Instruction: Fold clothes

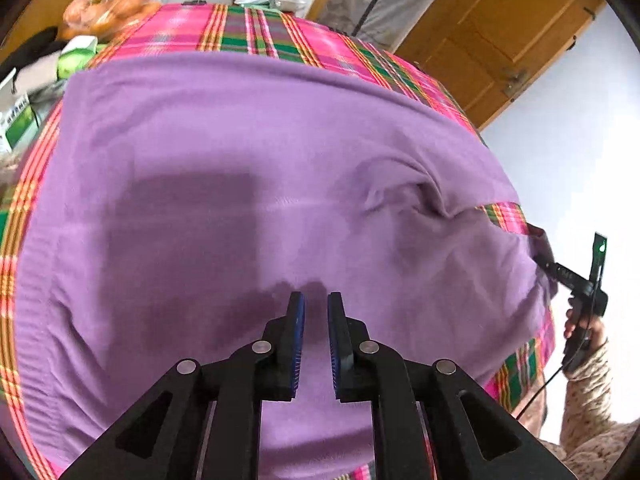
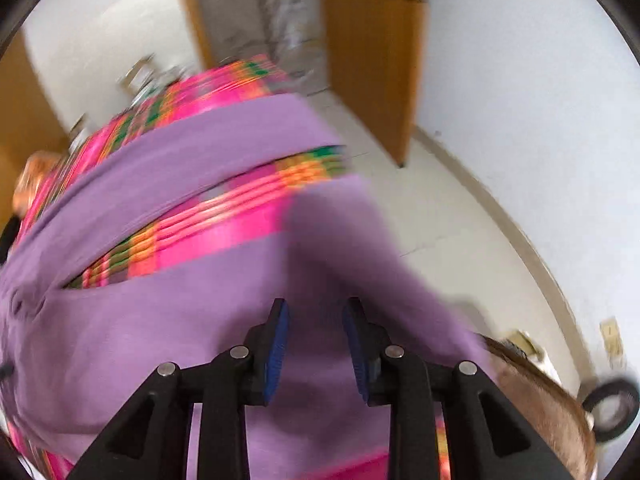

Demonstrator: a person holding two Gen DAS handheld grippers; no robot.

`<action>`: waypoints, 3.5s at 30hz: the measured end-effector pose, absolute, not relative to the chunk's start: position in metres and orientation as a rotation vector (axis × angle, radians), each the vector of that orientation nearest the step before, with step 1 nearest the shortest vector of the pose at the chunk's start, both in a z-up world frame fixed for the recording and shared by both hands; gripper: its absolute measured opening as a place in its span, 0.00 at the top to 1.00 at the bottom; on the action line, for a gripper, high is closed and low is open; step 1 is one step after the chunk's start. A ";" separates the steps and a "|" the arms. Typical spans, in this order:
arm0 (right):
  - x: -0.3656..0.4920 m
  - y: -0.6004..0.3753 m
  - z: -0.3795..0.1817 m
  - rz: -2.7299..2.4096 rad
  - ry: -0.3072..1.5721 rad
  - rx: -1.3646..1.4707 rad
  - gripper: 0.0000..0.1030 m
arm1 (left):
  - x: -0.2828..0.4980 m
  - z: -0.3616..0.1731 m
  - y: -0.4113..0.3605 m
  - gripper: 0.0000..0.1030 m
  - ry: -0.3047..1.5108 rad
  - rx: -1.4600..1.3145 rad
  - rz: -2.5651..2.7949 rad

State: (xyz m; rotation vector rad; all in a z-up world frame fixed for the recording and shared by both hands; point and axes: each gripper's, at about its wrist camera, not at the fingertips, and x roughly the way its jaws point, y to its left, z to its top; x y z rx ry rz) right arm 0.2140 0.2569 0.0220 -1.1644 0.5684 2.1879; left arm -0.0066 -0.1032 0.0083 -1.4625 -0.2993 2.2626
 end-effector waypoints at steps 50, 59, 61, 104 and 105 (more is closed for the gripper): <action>0.176 -0.025 0.007 3.074 -0.039 -1.452 0.75 | 0.100 -0.007 -0.158 0.81 -0.640 -1.435 2.355; 0.161 -0.029 0.007 3.023 0.057 -1.389 0.75 | 0.099 -0.009 -0.158 0.81 -0.658 -1.410 2.346; 0.160 -0.027 0.006 3.013 0.111 -1.395 0.75 | 0.099 -0.009 -0.159 0.81 -0.663 -1.406 2.344; 0.181 -0.062 0.012 2.977 -0.045 -1.354 0.99 | 0.102 -0.010 -0.171 0.81 -0.709 -1.367 2.304; 0.186 -0.061 0.017 2.992 -0.023 -1.352 0.99 | 0.102 -0.010 -0.172 0.81 -0.710 -1.369 2.308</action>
